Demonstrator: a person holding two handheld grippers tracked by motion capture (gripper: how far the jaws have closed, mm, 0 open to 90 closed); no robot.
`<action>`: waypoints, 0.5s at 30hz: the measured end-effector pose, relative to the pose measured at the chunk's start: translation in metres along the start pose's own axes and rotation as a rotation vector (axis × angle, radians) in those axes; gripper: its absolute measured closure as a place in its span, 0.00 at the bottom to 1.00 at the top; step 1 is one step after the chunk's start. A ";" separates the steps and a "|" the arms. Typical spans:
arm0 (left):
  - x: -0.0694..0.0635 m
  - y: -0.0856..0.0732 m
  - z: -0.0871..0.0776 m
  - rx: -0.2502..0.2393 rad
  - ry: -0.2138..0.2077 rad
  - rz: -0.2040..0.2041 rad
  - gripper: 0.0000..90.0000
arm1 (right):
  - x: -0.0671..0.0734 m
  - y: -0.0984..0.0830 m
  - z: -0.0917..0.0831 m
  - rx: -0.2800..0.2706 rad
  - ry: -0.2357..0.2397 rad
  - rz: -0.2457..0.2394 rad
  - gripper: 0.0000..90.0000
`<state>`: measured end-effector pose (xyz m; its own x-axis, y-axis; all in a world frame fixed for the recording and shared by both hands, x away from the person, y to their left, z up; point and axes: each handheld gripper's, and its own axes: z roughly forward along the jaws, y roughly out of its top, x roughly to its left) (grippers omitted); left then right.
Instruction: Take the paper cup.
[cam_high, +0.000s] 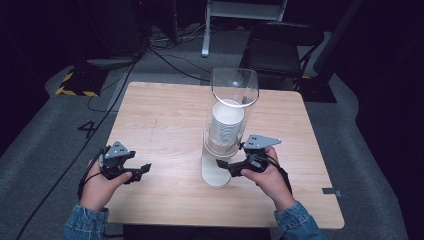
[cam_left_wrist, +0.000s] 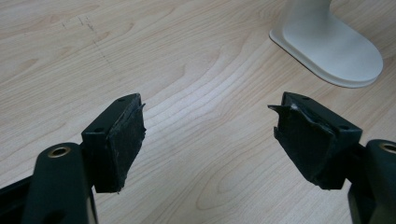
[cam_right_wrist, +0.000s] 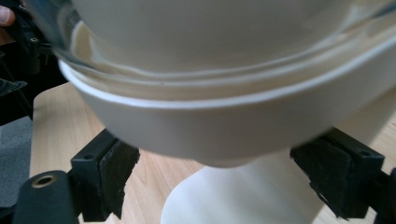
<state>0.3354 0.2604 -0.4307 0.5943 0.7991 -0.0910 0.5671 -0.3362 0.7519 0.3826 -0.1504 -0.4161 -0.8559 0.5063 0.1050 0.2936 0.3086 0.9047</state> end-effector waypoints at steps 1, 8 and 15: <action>0.000 0.000 0.000 0.002 -0.001 0.000 0.26 | 0.001 0.000 0.002 -0.001 0.000 0.000 0.18; -0.001 0.000 0.002 0.007 -0.004 0.006 0.26 | 0.005 -0.002 0.014 -0.042 -0.018 -0.014 0.18; -0.001 -0.001 0.003 0.012 -0.007 0.002 0.26 | 0.007 -0.007 0.019 -0.149 -0.075 0.018 0.26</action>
<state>0.3363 0.2585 -0.4337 0.5994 0.7949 -0.0943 0.5726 -0.3435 0.7444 0.3827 -0.1334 -0.4297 -0.8156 0.5707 0.0958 0.2372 0.1788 0.9548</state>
